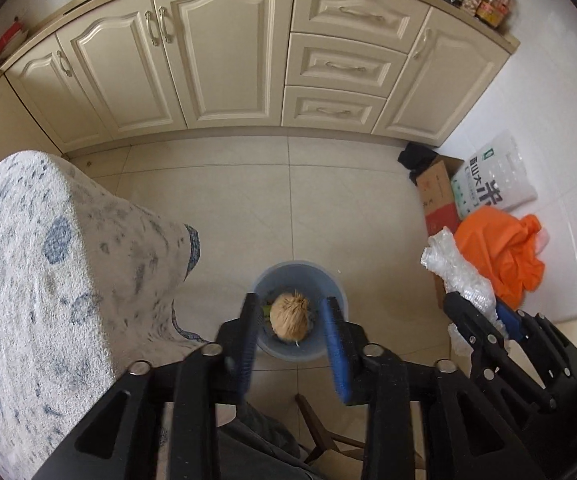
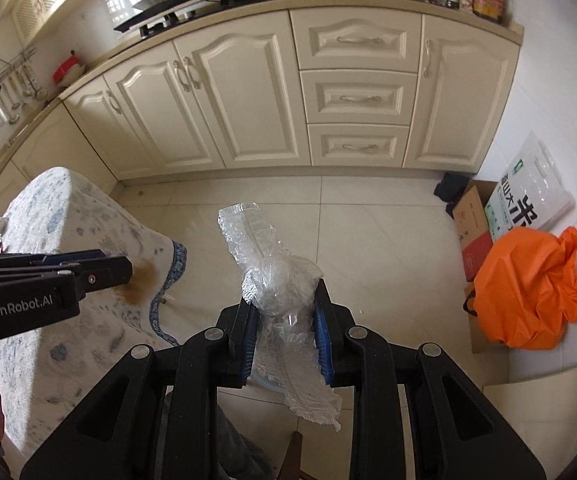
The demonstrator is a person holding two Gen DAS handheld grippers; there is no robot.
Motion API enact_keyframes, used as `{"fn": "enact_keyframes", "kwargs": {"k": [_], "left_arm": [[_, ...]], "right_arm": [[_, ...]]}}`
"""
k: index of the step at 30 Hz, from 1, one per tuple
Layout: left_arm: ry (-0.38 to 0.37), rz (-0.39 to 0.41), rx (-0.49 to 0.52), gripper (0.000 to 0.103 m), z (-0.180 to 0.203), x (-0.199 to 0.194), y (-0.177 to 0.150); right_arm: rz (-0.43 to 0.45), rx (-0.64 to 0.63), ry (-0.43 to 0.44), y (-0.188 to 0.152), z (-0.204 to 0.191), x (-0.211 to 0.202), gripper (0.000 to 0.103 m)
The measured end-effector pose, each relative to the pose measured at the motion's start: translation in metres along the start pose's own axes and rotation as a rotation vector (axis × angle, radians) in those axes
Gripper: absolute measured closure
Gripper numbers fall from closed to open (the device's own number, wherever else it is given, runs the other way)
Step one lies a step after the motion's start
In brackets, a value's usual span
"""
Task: Collect trash
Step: 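Carry both items over the blue bucket and open both tools to drop them, then swing both open tools back over the table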
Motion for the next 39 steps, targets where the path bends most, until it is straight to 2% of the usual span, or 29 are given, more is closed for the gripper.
{"fn": "enact_keyframes", "kwargs": {"k": [2, 6, 11, 12, 13, 14, 15, 16, 27, 39], "left_arm": [[0.004, 0.003, 0.009, 0.039, 0.005, 0.002, 0.002], [0.024, 0.032, 0.017, 0.038, 0.004, -0.001, -0.003], [0.021, 0.017, -0.003, 0.038, -0.002, -0.011, -0.015], [0.024, 0.018, -0.007, 0.038, -0.006, -0.013, -0.016], [0.028, 0.021, -0.011, 0.038, -0.009, -0.016, -0.017], [0.032, 0.024, -0.016, 0.038, -0.011, -0.017, -0.017], [0.037, 0.026, -0.023, 0.038, -0.014, -0.018, -0.018], [0.041, 0.025, -0.029, 0.038, -0.017, -0.019, -0.018], [0.051, 0.012, -0.047, 0.038, -0.032, -0.023, -0.024], [0.046, 0.025, -0.060, 0.038, -0.046, -0.036, -0.033]], "right_arm": [[-0.011, -0.001, 0.003, -0.002, -0.001, 0.005, 0.078], [-0.028, -0.007, 0.018, -0.006, -0.005, 0.012, 0.078], [-0.038, -0.029, 0.033, -0.002, -0.016, 0.021, 0.074], [-0.041, -0.030, 0.033, -0.001, -0.018, 0.023, 0.064], [-0.043, -0.025, 0.035, 0.001, -0.019, 0.024, 0.044], [-0.041, -0.017, 0.036, 0.003, -0.020, 0.025, 0.034], [-0.033, -0.008, 0.035, 0.005, -0.020, 0.025, 0.018], [-0.023, -0.003, 0.032, 0.006, -0.021, 0.025, 0.016], [-0.048, -0.023, -0.005, 0.004, -0.027, 0.025, 0.016], [0.011, -0.055, -0.023, 0.018, -0.042, -0.002, 0.016]]}}
Point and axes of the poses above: each gripper's, at about its wrist camera, not at the fingertips, and x roughly the way its jaws point, z to its right, y to its top, the point moved 6 cm from there along x, roughly the way its jaws point, and after that the axes turned 10 degrees about -x, right-handed, at the moved point
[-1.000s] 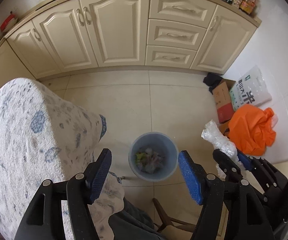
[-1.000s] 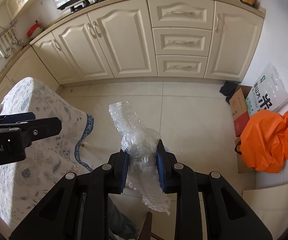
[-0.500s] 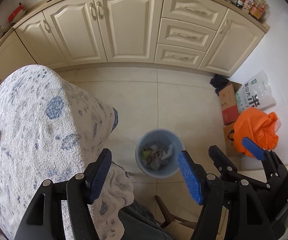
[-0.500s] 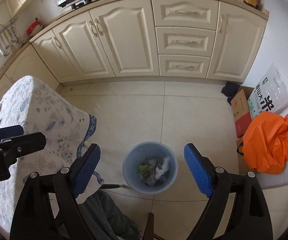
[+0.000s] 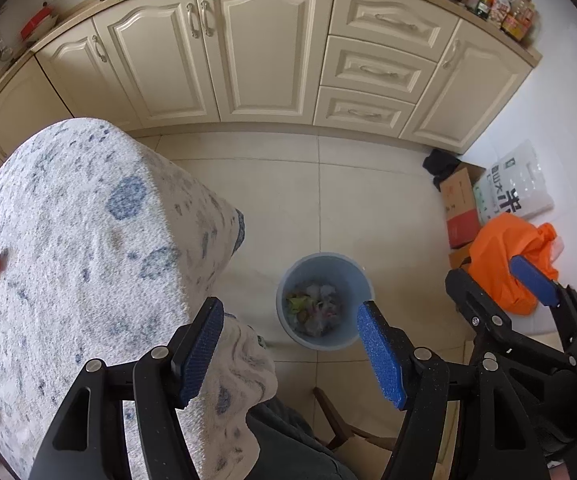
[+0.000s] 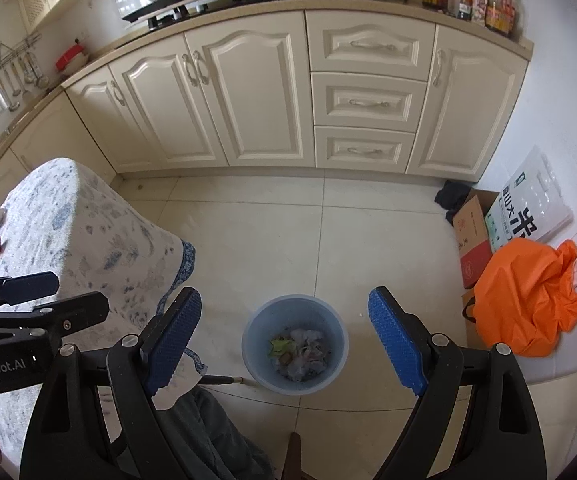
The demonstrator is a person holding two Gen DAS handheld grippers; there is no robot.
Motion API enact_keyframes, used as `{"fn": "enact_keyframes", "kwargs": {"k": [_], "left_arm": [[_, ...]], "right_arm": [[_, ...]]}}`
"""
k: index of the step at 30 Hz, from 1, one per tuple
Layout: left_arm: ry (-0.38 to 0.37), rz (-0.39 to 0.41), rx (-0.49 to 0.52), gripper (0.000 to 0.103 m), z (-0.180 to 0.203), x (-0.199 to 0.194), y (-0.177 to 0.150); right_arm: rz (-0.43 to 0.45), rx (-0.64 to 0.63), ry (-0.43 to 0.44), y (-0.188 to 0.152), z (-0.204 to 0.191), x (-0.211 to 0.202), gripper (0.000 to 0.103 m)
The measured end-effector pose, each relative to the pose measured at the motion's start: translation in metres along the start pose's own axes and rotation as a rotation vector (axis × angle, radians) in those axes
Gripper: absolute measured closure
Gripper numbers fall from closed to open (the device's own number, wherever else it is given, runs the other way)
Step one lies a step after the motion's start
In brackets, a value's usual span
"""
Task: Collect trash
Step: 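Swing both open tools back over the table, then grasp the blue-and-brown snack bar wrapper with the right tool and lift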
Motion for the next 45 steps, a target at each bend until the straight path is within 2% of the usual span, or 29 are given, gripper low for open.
{"fn": "enact_keyframes", "kwargs": {"k": [7, 11, 21, 31, 37, 45], "left_arm": [[0.003, 0.043, -0.062, 0.038, -0.044, -0.026, -0.006], [0.010, 0.064, -0.139, 0.038, -0.087, -0.045, -0.013], [0.070, 0.140, -0.359, 0.038, -0.204, -0.100, -0.054], [0.172, 0.176, -0.629, 0.038, -0.317, -0.138, -0.113], [0.205, 0.172, -0.746, 0.037, -0.362, -0.148, -0.143], [0.201, 0.170, -0.843, 0.037, -0.406, -0.149, -0.167]], "right_arm": [[0.039, -0.073, 0.028, 0.020, -0.038, -0.014, 0.016], [0.064, -0.130, 0.062, 0.033, -0.071, -0.017, 0.016], [0.071, -0.341, 0.225, 0.055, -0.201, -0.011, 0.016], [0.037, -0.562, 0.408, 0.037, -0.336, -0.006, 0.016], [0.010, -0.665, 0.454, 0.021, -0.387, -0.001, 0.016], [0.006, -0.755, 0.454, 0.017, -0.423, -0.001, 0.016]]}}
Point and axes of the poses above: each gripper's, at about its wrist camera, not at the fingertips, and x roughly the way its jaws point, z to its right, y to its top, the point moved 6 cm from there along x, roughly the way its jaws point, and after that the axes turned 10 degrees about -x, right-handed, at the moved point
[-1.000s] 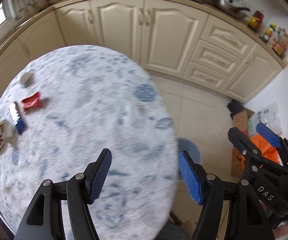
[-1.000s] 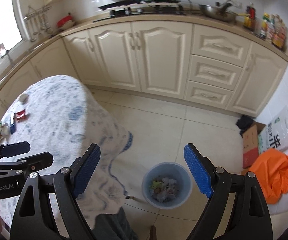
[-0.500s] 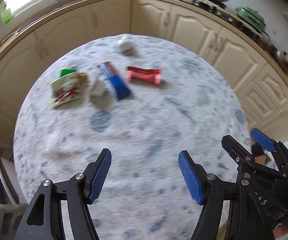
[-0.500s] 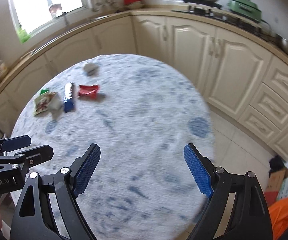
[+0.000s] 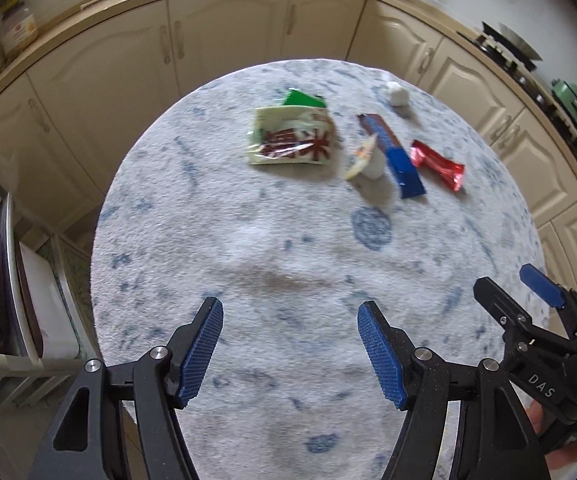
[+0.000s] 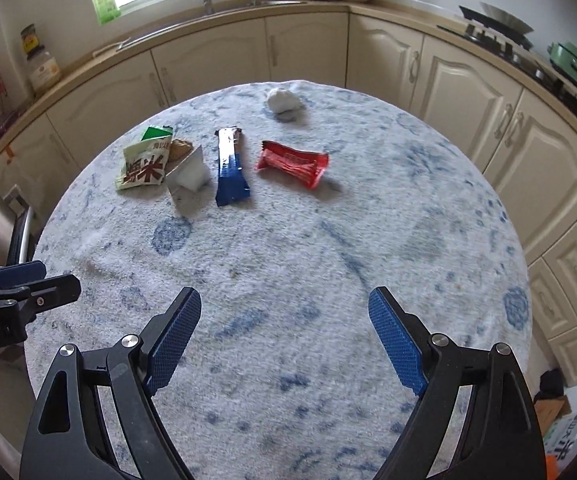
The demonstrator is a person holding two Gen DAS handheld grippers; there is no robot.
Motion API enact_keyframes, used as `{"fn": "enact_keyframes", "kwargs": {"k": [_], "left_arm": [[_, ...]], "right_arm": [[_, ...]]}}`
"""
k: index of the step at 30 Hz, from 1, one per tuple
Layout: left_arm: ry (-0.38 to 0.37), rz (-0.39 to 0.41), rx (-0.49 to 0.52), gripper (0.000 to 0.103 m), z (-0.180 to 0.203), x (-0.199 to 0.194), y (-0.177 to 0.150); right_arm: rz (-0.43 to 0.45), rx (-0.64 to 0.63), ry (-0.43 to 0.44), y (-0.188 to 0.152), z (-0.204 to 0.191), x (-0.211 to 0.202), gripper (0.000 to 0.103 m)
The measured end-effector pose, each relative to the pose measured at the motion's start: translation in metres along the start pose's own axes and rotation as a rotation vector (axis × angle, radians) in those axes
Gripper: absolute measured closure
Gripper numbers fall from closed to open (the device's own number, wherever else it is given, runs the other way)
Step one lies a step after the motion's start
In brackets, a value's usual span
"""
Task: Collect trash
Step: 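Grasp the blue-and-brown snack bar wrapper with the right tool and lift, then grasp the white rice-cracker bag with the left tool while the right tool holds the bar wrapper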
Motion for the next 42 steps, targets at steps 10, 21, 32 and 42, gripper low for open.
{"fn": "enact_keyframes", "kwargs": {"k": [10, 21, 32, 42], "left_arm": [[-0.014, -0.016, -0.065, 0.037, -0.025, 0.020, 0.029], [-0.025, -0.025, -0.105, 0.037, -0.026, 0.054, 0.081], [-0.067, -0.047, -0.120, 0.014, 0.004, 0.096, 0.131], [0.012, -0.028, -0.074, 0.003, 0.029, 0.142, 0.142]], "right_arm": [[-0.051, -0.109, 0.070, 0.042, -0.018, 0.047, 0.017], [-0.109, -0.120, 0.114, 0.092, -0.017, 0.101, 0.031], [-0.115, -0.114, 0.104, 0.112, -0.004, 0.121, 0.082], [-0.110, -0.105, 0.137, 0.108, 0.000, 0.114, 0.084]]}}
Point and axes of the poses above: each gripper's, at about its wrist camera, not at the fingertips, and x roughly the way its jaws point, z to its right, y to its top, the point moved 6 cm from there along x, roughly the way its jaws point, and after that the axes turned 10 degrees about -x, right-handed, at the moved point
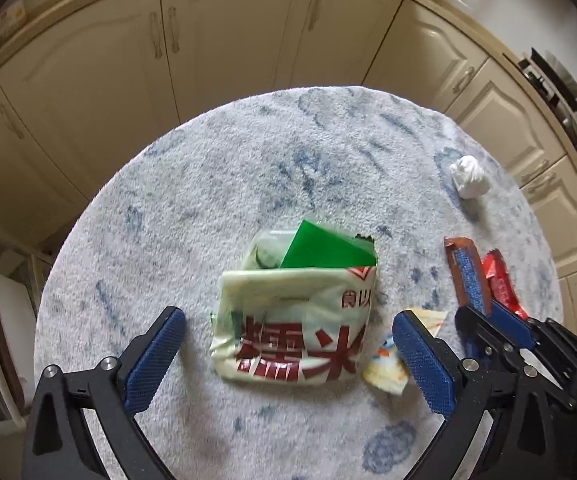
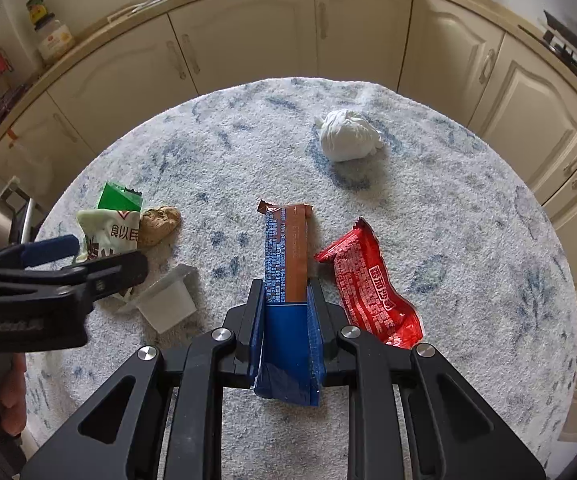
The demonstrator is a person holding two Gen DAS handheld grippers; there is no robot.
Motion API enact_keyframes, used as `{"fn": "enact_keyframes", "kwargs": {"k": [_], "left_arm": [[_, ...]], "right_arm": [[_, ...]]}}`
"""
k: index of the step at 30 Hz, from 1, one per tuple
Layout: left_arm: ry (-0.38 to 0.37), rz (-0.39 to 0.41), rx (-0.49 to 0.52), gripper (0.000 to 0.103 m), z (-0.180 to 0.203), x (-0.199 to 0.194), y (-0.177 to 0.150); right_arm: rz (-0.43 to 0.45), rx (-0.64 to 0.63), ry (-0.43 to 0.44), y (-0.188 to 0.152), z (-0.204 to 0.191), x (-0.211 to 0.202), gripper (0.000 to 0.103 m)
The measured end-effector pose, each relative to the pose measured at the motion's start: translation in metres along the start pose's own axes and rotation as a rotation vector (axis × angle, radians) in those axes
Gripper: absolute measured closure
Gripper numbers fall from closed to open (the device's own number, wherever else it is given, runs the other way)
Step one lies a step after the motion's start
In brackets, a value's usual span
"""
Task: Collect trash
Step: 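Grasp the white rice-cracker bag with the left tool while the right tool holds the bar wrapper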
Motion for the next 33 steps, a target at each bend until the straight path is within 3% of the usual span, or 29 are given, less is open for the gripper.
{"fn": "enact_keyframes", "kwargs": {"k": [1, 2, 3, 19, 33], "left_arm": [[0.018, 0.013, 0.026, 0.004, 0.002, 0.003, 0.001], [0.048, 0.035, 0.044, 0.015, 0.003, 0.002, 0.001], [0.074, 0.055, 0.056, 0.036, 0.002, 0.000, 0.000], [0.037, 0.025, 0.061, 0.038, -0.015, -0.031, -0.028], [0.001, 0.085, 0.152, 0.038, 0.008, -0.105, -0.083]], "right_arm": [[0.002, -0.002, 0.000, 0.000, 0.000, 0.000, 0.084], [0.004, -0.004, 0.002, 0.000, 0.000, 0.001, 0.084], [0.005, -0.006, 0.007, 0.000, 0.001, 0.000, 0.084], [0.021, -0.005, 0.036, -0.001, -0.015, -0.016, 0.084], [0.077, 0.051, -0.019, -0.051, -0.006, -0.078, 0.084]]}}
Point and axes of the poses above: each gripper's, at about its wrist camera, not at the fingertips, and x roughly the way its jaws point, z to its right, y to its top, the point moved 6 cm from there along x, roughly the way its jaws point, and after that the axes turned 10 degrees about -x, right-handed, at the moved point
